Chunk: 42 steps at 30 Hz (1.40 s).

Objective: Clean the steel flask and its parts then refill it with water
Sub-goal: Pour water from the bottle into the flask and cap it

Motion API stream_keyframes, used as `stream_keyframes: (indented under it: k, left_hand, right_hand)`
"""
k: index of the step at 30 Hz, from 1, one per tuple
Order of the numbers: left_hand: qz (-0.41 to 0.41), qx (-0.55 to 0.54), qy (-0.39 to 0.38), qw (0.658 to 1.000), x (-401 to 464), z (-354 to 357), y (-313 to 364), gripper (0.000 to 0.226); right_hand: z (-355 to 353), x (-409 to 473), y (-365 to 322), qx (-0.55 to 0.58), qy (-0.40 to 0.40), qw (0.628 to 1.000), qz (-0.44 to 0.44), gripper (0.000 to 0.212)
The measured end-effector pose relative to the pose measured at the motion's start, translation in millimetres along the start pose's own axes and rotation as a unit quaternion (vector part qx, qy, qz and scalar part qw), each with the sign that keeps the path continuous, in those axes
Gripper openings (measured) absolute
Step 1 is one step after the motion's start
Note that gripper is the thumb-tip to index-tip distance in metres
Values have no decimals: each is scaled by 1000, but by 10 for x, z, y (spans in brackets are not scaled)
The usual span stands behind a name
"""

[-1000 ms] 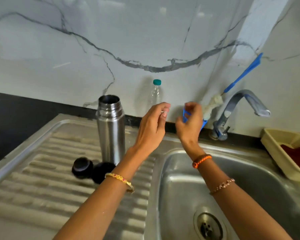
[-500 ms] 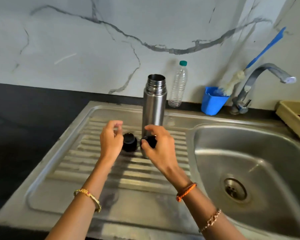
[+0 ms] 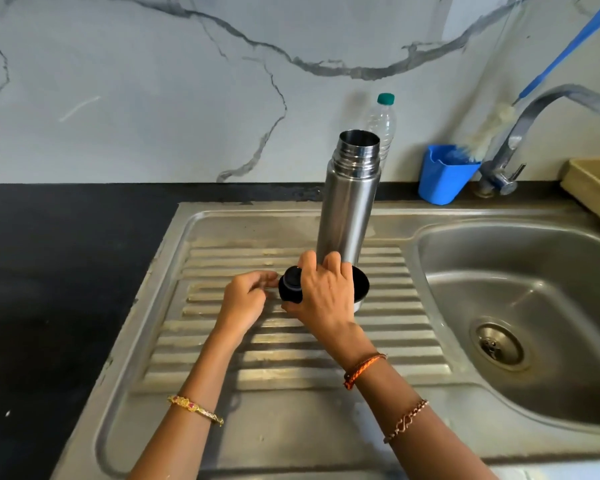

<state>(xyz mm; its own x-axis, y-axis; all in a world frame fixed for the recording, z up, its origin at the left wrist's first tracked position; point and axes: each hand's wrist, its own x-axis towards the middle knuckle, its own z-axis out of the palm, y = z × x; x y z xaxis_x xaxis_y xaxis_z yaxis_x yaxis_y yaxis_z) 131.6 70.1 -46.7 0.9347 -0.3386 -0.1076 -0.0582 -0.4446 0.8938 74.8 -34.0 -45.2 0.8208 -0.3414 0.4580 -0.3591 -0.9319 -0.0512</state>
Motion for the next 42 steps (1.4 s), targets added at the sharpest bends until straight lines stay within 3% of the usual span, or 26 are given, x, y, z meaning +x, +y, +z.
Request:
stream_keyframes:
  k: [3,6,10,13,17,21,24,27,31,35,40,42]
  left_hand:
    - [1,-10,0,1000,-9,33,24,43]
    - [2,-38,15,999,-81,26,57,43]
    - [57,-90,20,994,-245,-30,302,43]
    - [141,-102,25,984,-301,-91,599,39]
    - [211,-61,40,975,-223,-63,1008,32]
    - [208,-21,63,976,26,129,1306,65]
    - [192,-3,74,979,173,292,1398,85]
    - [180,8,86,980,250,385,1399,88]
    - [177,17,96,979,279,414,1418,77]
    - [169,105,137,970,275,361,1487,78]
    - [150,71,143,976,205,365,1524,70]
    - [144,57,144,977,187,368,1517,68]
  right_hand:
    - [-35,26,-22,28,-22,999,-8,69]
    - [-172,81,32,114,-125,986,6,67]
    - [-584,14,175,244,-83,966,16,70]
    - [-900,36,449,454,-67,886,72,71]
    - [-1237,206,910,603,-10,782,158,72]
    - [-1375,362,1173,746,4,635,201,51]
    - [-1389,511,1271,784,-4,582,217,27]
    - [-1385,678,1362,800,-7,554,230,22]
    - [-1396,931,1442,781,7,582,224,21]
    - [-1538,1202,1416,661,29,736,145,26]
    - [-1656,1448,1230,470,28,882,27,44]
    - [-1658,1494,1153,401,11,915,-25,46]
